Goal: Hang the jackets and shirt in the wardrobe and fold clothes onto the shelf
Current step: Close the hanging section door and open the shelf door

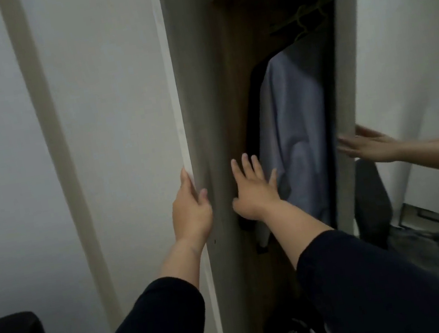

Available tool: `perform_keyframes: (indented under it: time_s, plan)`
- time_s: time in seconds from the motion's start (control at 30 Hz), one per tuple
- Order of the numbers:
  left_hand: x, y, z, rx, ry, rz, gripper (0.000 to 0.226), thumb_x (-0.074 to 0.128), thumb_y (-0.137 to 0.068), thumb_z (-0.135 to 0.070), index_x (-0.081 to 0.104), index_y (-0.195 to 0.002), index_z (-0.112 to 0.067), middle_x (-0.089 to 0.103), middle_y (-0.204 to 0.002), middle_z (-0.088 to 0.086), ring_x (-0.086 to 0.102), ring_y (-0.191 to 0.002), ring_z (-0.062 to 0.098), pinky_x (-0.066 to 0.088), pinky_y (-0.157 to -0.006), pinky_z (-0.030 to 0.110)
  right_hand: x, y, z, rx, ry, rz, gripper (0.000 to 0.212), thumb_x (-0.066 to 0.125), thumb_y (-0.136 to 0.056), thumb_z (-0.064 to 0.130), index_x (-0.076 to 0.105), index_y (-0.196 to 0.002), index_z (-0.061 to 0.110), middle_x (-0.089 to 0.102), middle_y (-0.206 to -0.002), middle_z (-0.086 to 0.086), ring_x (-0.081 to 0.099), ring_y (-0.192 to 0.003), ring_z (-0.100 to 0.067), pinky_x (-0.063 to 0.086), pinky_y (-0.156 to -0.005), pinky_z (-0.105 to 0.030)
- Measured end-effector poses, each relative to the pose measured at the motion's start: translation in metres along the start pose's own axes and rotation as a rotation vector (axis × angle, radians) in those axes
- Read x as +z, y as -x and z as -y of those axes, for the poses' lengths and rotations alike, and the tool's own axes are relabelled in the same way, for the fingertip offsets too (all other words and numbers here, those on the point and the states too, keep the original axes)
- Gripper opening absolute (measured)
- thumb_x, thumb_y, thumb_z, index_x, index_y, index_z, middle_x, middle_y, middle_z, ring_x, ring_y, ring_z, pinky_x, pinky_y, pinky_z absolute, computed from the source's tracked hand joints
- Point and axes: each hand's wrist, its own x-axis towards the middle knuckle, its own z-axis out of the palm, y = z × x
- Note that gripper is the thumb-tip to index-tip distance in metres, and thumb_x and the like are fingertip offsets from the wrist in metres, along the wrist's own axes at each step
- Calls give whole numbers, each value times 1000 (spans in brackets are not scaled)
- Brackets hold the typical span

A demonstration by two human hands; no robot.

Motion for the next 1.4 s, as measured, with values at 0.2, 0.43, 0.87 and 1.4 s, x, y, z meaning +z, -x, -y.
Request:
perform_keyframes:
  time_s: [0.2,0.43,0.87,1.4]
  plan:
    - [56,37,-43,64,-6,119,71,42,-99,-39,0,-153,-21,9,-161,-3,18,-146,15,19,-109,22,-54,38,-80,146,348,-222,87,48,-90,33,-10,-152,15,-25,-158,-10,-28,-144,-27,-13,-109,-64]
    - [109,53,-69,156,92,284,68,33,-101,-37,-10,-152,-23,-8,-161,-8,1,-148,10,6,-110,20,-71,65,-142,245,678,-216,82,38,-95,41,-11,-151,6,-29,-155,-13,-31,-142,-30,-21,-108,-58]
    - [176,40,-84,202,256,566,61,22,-104,-35,-14,-150,-22,-23,-157,-8,-18,-144,5,-7,-114,23,-57,62,-164,170,889,-358,67,20,-99,32,-17,-147,4,-34,-151,-13,-30,-142,-28,-32,-103,-53]
    - [209,16,-92,123,291,726,87,5,-78,-80,-4,-151,-33,-21,-157,-13,-7,-147,9,3,-121,46,-55,57,-167,201,932,-330,69,21,-98,33,-15,-150,6,-32,-154,-12,-33,-141,-28,-29,-103,-55]
